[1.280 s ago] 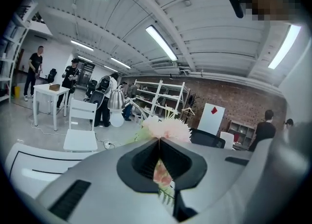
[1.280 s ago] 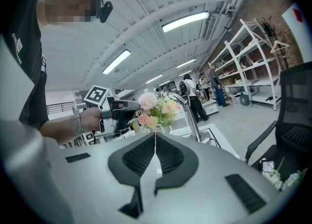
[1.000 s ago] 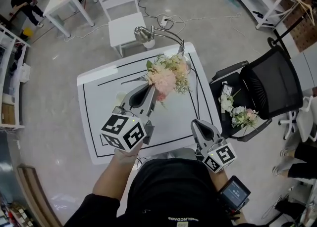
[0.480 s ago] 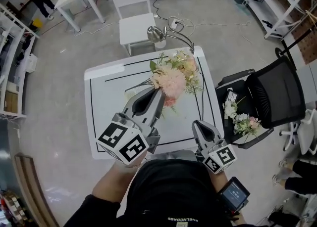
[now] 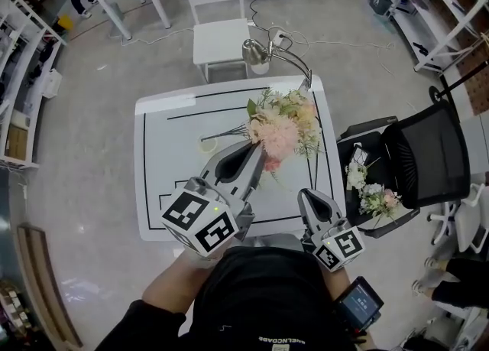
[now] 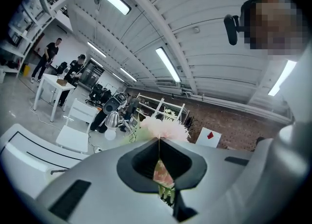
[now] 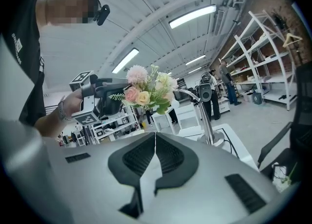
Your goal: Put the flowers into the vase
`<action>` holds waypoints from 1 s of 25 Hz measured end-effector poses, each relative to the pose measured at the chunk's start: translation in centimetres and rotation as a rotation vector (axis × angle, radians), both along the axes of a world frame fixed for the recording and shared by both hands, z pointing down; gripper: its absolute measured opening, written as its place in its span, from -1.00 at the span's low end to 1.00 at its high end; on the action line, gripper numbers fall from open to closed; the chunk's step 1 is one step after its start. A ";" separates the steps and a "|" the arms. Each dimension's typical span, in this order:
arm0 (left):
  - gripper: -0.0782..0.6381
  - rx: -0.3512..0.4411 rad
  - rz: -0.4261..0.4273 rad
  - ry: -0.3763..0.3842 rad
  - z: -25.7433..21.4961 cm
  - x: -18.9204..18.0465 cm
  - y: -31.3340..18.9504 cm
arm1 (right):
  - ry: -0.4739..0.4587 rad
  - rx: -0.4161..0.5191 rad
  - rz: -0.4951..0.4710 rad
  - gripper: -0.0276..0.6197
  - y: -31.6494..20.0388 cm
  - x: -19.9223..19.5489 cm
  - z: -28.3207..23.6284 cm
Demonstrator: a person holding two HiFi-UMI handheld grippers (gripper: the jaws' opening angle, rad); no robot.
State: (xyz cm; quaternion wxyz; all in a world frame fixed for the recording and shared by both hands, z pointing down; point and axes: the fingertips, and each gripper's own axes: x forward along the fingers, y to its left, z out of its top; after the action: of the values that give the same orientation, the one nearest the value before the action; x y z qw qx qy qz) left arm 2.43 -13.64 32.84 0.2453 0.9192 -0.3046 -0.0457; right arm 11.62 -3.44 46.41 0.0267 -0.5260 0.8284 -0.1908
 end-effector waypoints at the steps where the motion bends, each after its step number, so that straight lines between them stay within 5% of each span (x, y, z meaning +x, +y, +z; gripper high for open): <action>1: -0.75 -0.006 -0.004 0.004 0.1 -0.3 -0.1 | 0.001 -0.001 -0.001 -0.88 0.0 -0.1 0.0; 25: -0.75 -0.118 -0.087 0.213 2.1 -5.0 -2.9 | 0.014 -0.017 -0.029 -0.88 -1.2 -1.5 0.5</action>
State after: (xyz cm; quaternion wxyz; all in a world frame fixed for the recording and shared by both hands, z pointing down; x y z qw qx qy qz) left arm -2.61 -16.53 34.93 0.3277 0.8791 -0.3183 -0.1356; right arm 10.12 -4.63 46.94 0.0136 -0.5154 0.8345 -0.1942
